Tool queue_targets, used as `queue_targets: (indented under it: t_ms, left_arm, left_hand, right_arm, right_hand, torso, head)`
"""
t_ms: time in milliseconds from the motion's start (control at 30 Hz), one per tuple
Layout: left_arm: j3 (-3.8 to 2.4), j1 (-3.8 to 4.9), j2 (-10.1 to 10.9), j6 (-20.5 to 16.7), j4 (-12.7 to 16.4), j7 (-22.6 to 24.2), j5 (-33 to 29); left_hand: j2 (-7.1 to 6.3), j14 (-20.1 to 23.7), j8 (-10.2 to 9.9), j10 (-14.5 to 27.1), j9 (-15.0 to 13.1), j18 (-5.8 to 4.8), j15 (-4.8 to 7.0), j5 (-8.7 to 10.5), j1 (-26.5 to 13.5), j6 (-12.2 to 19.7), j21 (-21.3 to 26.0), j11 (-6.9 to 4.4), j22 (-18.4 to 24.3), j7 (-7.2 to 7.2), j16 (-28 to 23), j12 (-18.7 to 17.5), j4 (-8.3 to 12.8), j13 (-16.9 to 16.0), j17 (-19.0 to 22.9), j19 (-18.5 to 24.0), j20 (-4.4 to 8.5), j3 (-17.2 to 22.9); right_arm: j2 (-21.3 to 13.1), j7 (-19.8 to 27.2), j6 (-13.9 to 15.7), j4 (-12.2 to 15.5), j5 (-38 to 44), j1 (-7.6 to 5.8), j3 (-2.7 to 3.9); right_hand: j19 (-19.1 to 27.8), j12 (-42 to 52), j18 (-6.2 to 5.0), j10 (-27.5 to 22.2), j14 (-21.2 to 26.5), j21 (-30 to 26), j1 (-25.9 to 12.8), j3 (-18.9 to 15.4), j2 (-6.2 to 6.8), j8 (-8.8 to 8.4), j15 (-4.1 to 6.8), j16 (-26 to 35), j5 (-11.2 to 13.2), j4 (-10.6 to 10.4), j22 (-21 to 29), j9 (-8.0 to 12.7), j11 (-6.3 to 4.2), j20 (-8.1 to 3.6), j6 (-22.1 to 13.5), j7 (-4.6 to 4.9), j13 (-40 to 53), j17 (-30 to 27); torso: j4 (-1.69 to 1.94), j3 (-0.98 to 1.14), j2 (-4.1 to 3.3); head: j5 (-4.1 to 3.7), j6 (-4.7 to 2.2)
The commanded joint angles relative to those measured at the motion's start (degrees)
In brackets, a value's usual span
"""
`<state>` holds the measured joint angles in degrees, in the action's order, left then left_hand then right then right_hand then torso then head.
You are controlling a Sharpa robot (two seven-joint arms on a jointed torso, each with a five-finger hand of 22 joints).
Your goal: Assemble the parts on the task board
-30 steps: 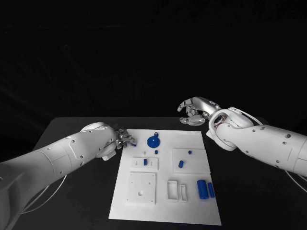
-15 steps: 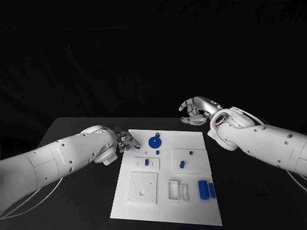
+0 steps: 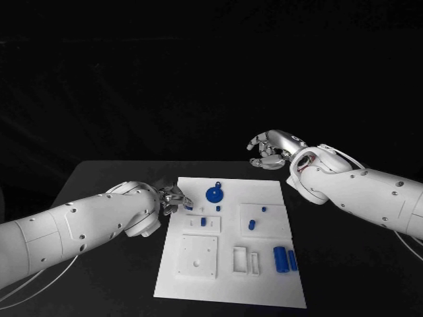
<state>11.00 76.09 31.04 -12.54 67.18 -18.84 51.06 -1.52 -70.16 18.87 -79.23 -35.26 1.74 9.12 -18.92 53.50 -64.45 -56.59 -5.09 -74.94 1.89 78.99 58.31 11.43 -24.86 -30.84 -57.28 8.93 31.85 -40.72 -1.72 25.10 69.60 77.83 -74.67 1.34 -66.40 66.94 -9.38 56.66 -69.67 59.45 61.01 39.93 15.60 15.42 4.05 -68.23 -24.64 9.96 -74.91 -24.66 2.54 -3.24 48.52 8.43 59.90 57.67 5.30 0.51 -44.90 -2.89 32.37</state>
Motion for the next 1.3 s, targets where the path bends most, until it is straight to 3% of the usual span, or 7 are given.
queue_targets:
  t_ms: [33, 367, 467, 633, 867, 1300]
  left_arm:
    - [0.64, -0.02, 0.4, -4.0, 1.5, -0.5, 2.6]
    - [2.77, -0.36, 0.8, -4.3, 3.3, -0.9, 5.6]
    - [2.77, -0.95, 0.5, -4.4, 3.3, -0.9, 6.3]
    - [2.76, -1.52, 0.1, -4.5, 3.0, -0.8, 7.9]
    - [2.75, -2.37, -0.7, -4.7, 2.2, -0.5, 9.1]
    - [2.75, -2.55, -0.9, -3.6, 1.5, -0.8, 10.7]
  left_hand:
    - [0.32, -2.0, 6.0, -1.6, -10.0, 0.62, 2.6, -0.61, -0.4, -4.1, -0.4, -2.08, -1.2, -2.78, 0.5, 0.6, 2.6, -0.2, -0.1, -0.5, 6.85, 2.5]
    - [-0.02, -2.4, 7.3, -1.6, -11.3, 0.87, 2.78, -2.92, -0.9, -5.2, -1.2, -2.61, -1.2, -3.35, 1.3, 1.8, 2.7, -0.6, -0.4, -0.9, 6.92, 2.6]
    - [0.02, -2.5, 7.5, -1.5, -11.6, 0.96, 2.79, -3.93, -1.0, -5.2, -1.4, -2.71, -1.2, -3.45, 1.6, 2.1, 2.9, -0.7, -0.4, -0.9, 6.93, 2.7]
    - [0.04, -2.5, 7.6, -1.5, -11.7, 1.0, 2.8, -4.27, -1.1, -5.2, -1.5, -2.74, -1.2, -3.48, 1.7, 2.3, 3.0, -0.7, -0.5, -1.0, 6.94, 2.7]
    - [0.05, -2.5, 7.7, -1.5, -11.8, 1.03, 2.81, -4.56, -1.1, -5.2, -1.6, -2.77, -1.2, -3.51, 1.8, 2.4, 3.0, -0.7, -0.5, -1.0, 6.93, 2.8]
    - [0.09, -2.6, 7.8, -1.5, -11.9, 1.07, 2.82, -4.88, -1.2, -5.3, -1.7, -2.81, -1.2, -3.55, 1.9, 2.6, 3.1, -0.8, -0.5, -1.0, 6.93, 2.8]
  right_arm:
    - [0.0, 0.5, -0.2, 0.2, 0.0, 0.03, 0.02]
    - [-0.1, 0.5, -0.2, 0.5, 0.0, 0.04, 0.02]
    - [-0.2, 0.5, -0.2, 0.5, 0.0, 0.04, 0.02]
    - [-0.1, 0.5, -0.2, 0.5, 0.0, 0.07, 0.02]
    - [-0.1, 0.5, -0.2, 0.4, 0.0, 0.09, 0.02]
    - [-0.1, 0.5, -0.3, 0.5, 0.0, 0.14, 0.02]
  right_hand:
    - [-0.5, 0.3, -5.62, -0.5, 0.0, -0.2, -0.5, -0.1, 0.09, 0.22, -0.36, 0.2, -0.3, -0.2, -1.0, 0.1, 0.06, -0.05, 0.1, 0.65, -0.1, -0.1]
    - [-0.5, 0.3, -5.62, -0.5, 0.0, -0.2, -0.5, -0.1, 0.08, 0.22, -0.36, 0.2, -0.4, -0.1, -1.0, 0.1, 0.06, -0.05, 0.1, 0.65, -0.1, -0.1]
    - [-0.5, 0.3, -5.62, -0.5, 0.0, -0.2, -0.5, -0.1, 0.08, 0.22, -0.36, 0.2, -0.5, -0.1, -1.0, 0.1, 0.06, -0.05, 0.1, 0.65, -0.1, -0.1]
    - [-0.5, 0.3, -5.62, -0.5, 0.0, -0.2, -0.5, -0.1, 0.07, 0.22, -0.36, 0.2, -0.5, -0.1, -1.0, 0.1, 0.06, -0.05, 0.1, 0.65, -0.1, -0.1]
    - [-0.5, 0.3, -5.62, -0.5, 0.0, -0.3, -0.6, -0.1, 0.06, 0.22, -0.36, 0.2, -0.6, -0.1, -1.0, 0.1, 0.06, -0.06, 0.1, 0.65, -0.1, -0.1]
    - [-0.5, 0.3, -5.62, -0.5, 0.0, -0.3, -0.6, -0.1, 0.05, 0.22, -0.36, 0.2, -0.7, -0.2, -1.0, 0.1, 0.06, -0.06, 0.1, 0.65, -0.1, -0.1]
  torso:
    - [0.04, 0.05, 0.02]
    - [0.0, -0.02, -0.08]
    - [-0.05, 0.01, -0.11]
    - [-0.09, -0.05, -0.13]
    - [-0.16, 0.05, -0.17]
    - [-0.13, 0.08, -0.11]
  head:
    - [0.08, 0.14]
    - [0.36, 0.39]
    - [0.44, 0.42]
    - [0.45, 0.57]
    - [0.44, 0.59]
    - [0.37, 0.83]
